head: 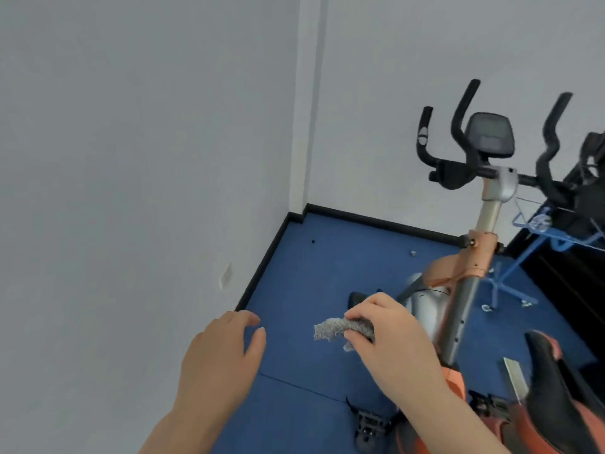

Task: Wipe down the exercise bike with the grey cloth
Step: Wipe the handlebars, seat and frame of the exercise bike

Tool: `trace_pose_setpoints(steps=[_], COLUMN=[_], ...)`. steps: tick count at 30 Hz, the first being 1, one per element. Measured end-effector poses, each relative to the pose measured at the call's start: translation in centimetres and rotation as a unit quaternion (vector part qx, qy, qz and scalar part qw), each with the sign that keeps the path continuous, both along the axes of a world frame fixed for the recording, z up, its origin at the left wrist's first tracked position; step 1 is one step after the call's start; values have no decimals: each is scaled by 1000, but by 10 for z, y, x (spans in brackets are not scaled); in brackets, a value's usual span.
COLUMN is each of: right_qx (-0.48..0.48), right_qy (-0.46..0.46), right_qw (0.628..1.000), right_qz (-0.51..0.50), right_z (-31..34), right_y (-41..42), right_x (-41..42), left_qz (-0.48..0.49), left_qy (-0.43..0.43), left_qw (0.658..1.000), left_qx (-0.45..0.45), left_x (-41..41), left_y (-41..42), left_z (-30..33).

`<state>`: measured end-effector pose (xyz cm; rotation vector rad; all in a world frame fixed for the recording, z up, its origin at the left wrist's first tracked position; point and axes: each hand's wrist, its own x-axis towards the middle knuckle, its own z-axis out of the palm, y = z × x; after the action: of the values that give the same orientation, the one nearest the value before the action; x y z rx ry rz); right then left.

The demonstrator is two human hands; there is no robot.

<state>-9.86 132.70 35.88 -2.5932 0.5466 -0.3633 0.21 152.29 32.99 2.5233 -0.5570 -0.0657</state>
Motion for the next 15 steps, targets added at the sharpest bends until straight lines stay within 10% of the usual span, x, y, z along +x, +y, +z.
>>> trace_pose_setpoints(steps=[15], right_qx=[-13], right_qy=[-20], right_qw=[975], right_qz=[-220], right_z=[-8], right_y=[-162], right_x=[87], left_qz=[-217], left_qy=[-28], left_qw=[976], left_qx=[-10], left_x=[154], left_y=[-217], left_z=[-1])
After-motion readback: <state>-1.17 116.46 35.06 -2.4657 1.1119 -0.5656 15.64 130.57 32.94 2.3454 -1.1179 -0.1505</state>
